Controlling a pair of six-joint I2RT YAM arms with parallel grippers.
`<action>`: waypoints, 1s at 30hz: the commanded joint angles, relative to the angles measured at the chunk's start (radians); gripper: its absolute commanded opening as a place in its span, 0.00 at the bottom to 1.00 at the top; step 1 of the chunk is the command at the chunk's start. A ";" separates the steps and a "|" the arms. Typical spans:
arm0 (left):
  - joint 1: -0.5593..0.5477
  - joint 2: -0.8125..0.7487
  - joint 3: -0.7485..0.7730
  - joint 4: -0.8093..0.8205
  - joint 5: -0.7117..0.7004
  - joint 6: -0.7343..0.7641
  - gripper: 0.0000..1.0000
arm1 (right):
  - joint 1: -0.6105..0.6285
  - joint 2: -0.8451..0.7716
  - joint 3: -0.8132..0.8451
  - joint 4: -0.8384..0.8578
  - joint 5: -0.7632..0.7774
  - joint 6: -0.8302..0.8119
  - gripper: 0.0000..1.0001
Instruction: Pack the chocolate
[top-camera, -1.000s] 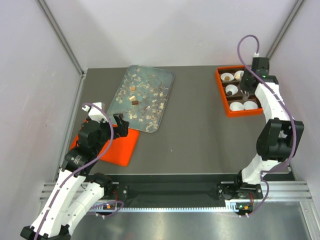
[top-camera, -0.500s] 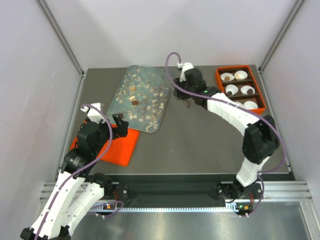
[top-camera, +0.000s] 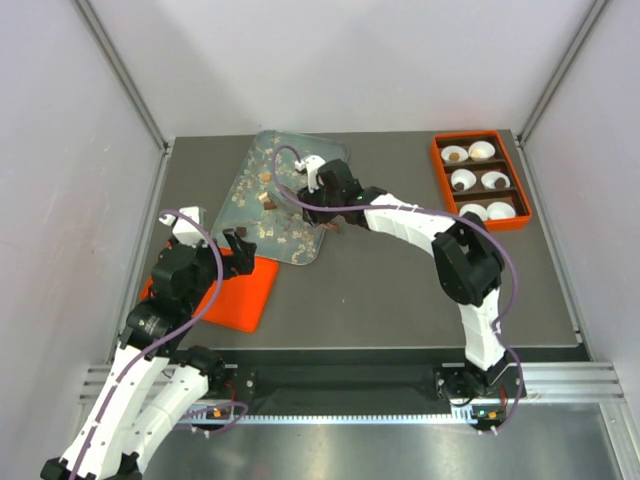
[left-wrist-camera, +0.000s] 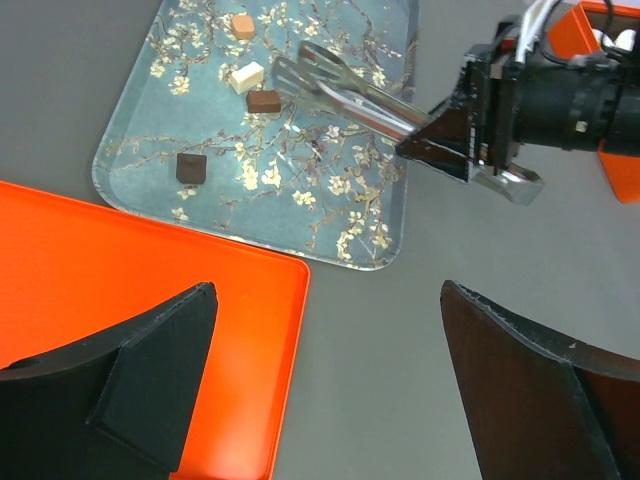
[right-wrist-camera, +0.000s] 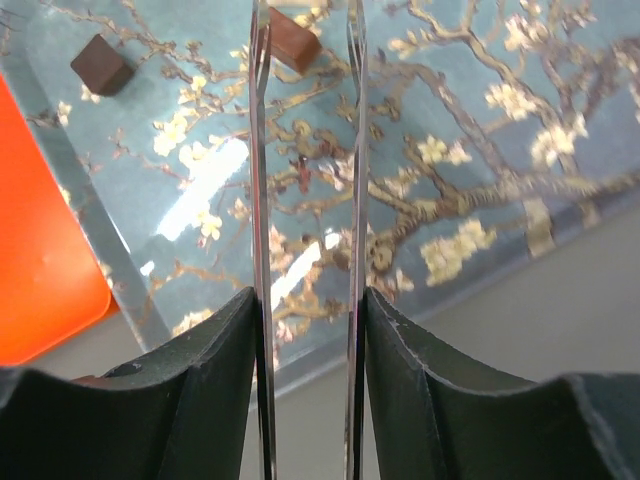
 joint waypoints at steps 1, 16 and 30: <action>-0.002 -0.010 0.001 0.022 -0.019 0.012 0.98 | 0.008 0.046 0.077 0.086 -0.088 -0.038 0.44; -0.002 -0.005 0.001 0.023 -0.017 0.014 0.98 | 0.028 0.148 0.143 0.066 -0.082 -0.150 0.45; -0.002 -0.005 0.001 0.023 -0.020 0.015 0.98 | 0.042 0.128 0.114 0.037 -0.024 -0.158 0.39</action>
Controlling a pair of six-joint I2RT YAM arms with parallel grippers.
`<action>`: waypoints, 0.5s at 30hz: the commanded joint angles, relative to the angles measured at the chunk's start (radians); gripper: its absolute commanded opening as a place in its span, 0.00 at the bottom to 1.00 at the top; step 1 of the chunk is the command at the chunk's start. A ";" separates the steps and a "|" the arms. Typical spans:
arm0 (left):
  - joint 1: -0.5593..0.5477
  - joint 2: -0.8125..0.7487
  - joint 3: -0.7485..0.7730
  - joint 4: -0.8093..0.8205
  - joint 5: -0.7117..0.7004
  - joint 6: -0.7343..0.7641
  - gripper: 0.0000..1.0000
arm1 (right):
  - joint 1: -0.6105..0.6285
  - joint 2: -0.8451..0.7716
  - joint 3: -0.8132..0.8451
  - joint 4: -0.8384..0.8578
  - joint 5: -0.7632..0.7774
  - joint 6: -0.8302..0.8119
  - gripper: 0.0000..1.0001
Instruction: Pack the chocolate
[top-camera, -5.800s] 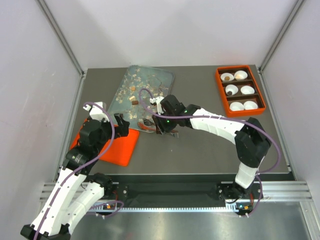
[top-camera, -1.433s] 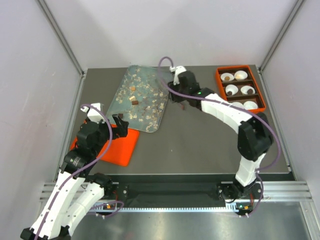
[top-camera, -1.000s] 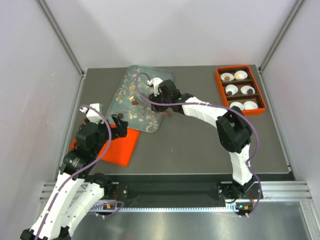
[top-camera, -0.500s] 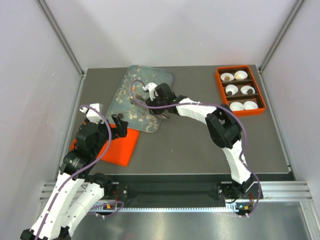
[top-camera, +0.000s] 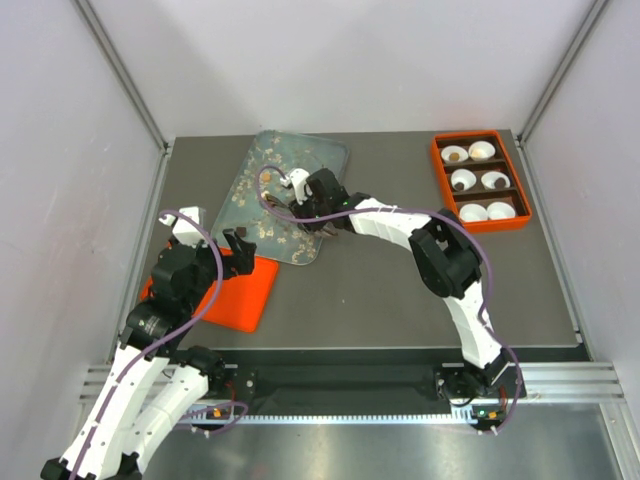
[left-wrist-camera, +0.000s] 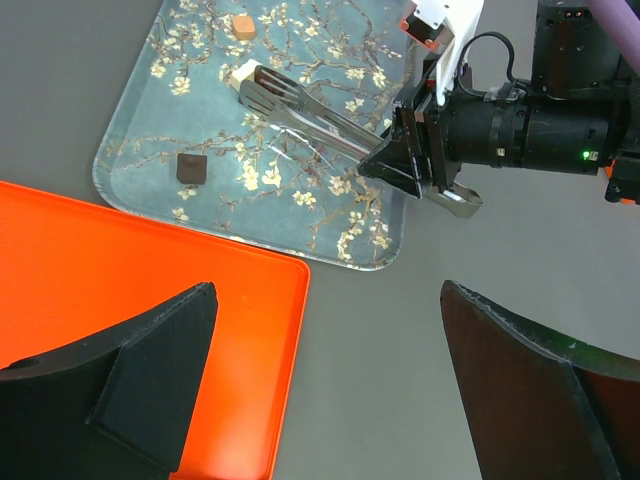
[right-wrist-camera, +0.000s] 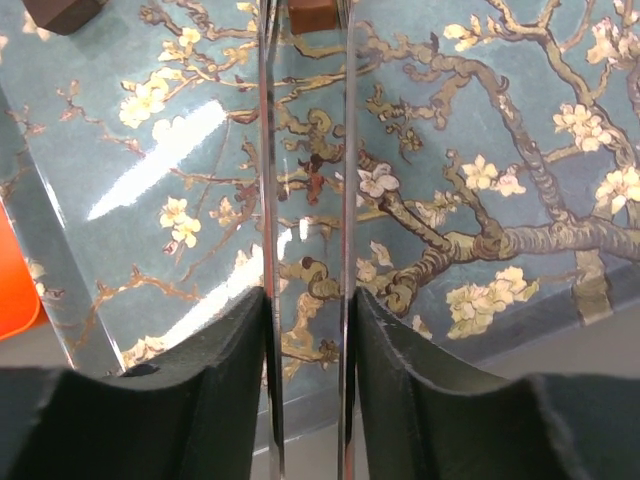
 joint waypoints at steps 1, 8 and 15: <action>-0.002 -0.005 0.001 0.023 -0.021 0.015 0.98 | 0.015 -0.037 0.021 0.012 0.020 -0.004 0.37; -0.002 -0.005 0.001 0.023 -0.021 0.014 0.98 | 0.013 -0.139 -0.057 0.017 0.029 0.013 0.30; -0.002 -0.001 -0.001 0.023 -0.017 0.015 0.98 | 0.001 -0.271 -0.170 0.025 0.014 0.054 0.26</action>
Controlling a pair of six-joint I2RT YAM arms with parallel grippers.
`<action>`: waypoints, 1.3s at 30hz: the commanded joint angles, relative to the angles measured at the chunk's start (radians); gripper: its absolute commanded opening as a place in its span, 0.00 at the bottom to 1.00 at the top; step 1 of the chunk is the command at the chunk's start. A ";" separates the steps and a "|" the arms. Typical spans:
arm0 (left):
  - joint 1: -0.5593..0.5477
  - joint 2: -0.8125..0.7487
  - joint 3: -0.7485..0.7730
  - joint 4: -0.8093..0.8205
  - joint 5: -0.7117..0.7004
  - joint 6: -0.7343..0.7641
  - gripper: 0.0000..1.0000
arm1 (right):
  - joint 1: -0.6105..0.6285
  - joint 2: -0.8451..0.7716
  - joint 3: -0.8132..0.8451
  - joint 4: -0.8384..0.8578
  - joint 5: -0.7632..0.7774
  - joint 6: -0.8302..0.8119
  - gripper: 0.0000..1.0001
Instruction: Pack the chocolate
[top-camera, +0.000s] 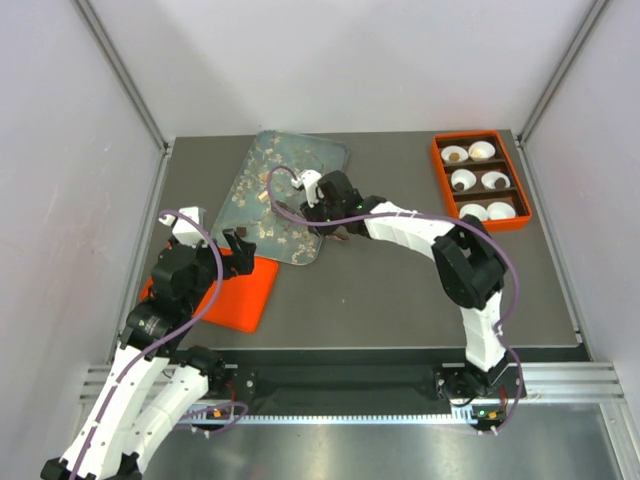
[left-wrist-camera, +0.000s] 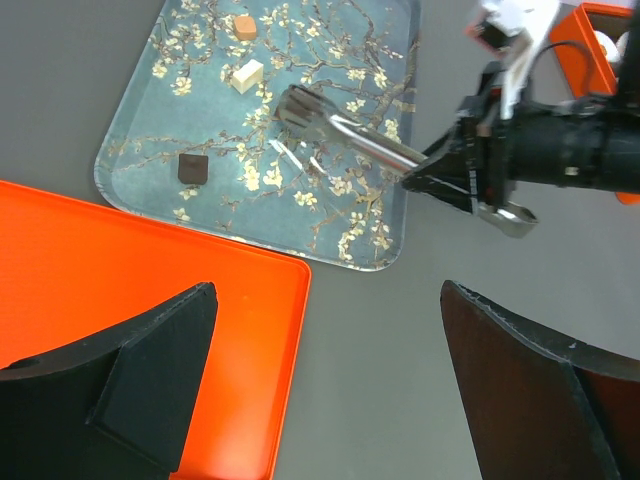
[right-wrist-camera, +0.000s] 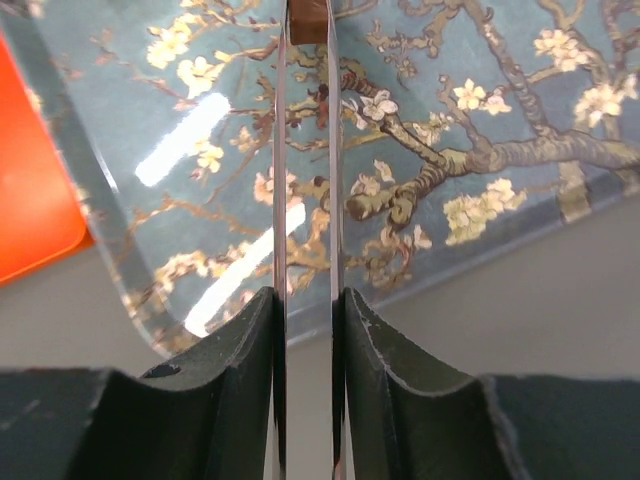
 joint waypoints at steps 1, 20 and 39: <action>-0.002 -0.002 -0.001 0.023 -0.013 0.015 0.98 | 0.000 -0.140 -0.033 0.045 -0.009 0.032 0.26; -0.002 -0.001 -0.002 0.029 0.010 0.014 0.98 | -0.276 -0.545 -0.300 -0.133 0.049 0.135 0.24; -0.002 0.005 -0.005 0.040 0.045 0.013 0.98 | -0.752 -0.797 -0.452 -0.409 0.331 0.312 0.25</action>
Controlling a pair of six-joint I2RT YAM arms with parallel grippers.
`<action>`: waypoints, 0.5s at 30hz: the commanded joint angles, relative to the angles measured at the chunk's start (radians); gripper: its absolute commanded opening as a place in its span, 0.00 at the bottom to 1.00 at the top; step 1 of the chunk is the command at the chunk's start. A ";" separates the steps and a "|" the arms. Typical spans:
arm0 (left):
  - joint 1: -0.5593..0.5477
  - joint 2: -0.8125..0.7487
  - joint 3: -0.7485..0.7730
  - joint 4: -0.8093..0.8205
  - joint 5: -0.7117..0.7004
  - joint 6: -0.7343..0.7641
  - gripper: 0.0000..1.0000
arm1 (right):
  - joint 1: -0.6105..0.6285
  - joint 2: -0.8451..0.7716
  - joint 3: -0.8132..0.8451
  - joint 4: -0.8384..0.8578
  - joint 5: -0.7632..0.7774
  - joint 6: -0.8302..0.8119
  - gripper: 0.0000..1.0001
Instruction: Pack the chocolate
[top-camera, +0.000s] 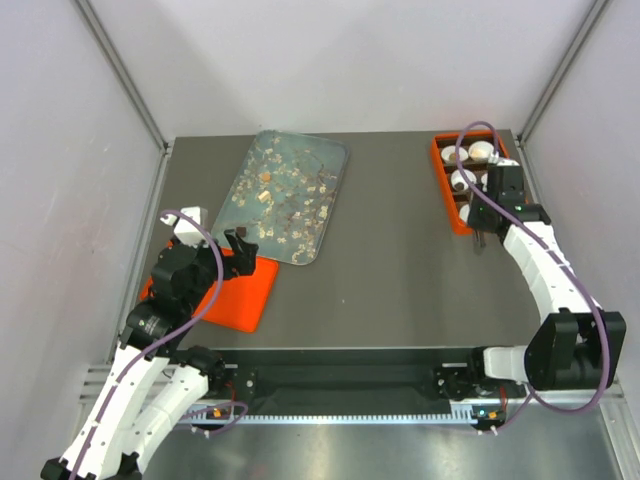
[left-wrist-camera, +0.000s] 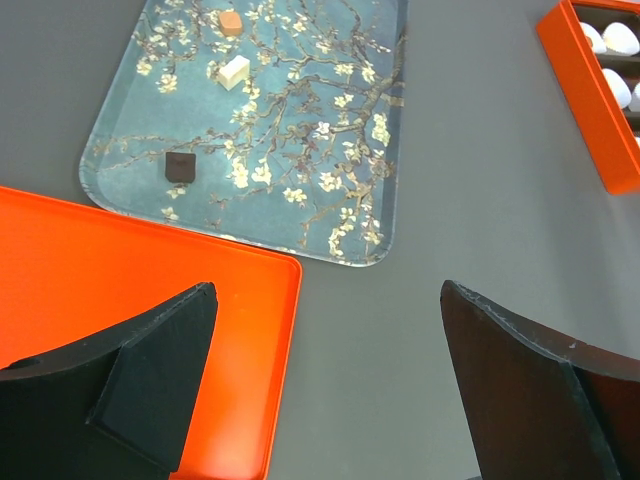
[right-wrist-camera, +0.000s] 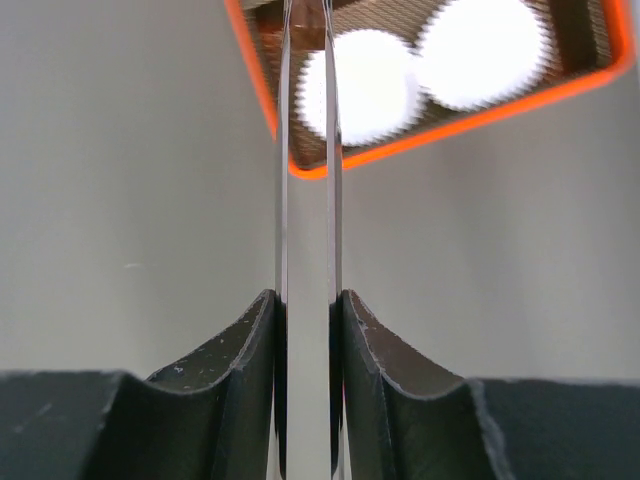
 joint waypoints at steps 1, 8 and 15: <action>-0.002 0.005 -0.005 0.039 0.026 0.013 0.98 | -0.063 -0.035 0.019 -0.044 0.066 0.045 0.25; -0.002 0.002 -0.006 0.042 0.037 0.013 0.98 | -0.094 -0.022 0.020 -0.066 0.031 0.087 0.27; -0.002 -0.001 -0.006 0.044 0.037 0.015 0.98 | -0.100 -0.003 0.007 -0.047 0.015 0.082 0.28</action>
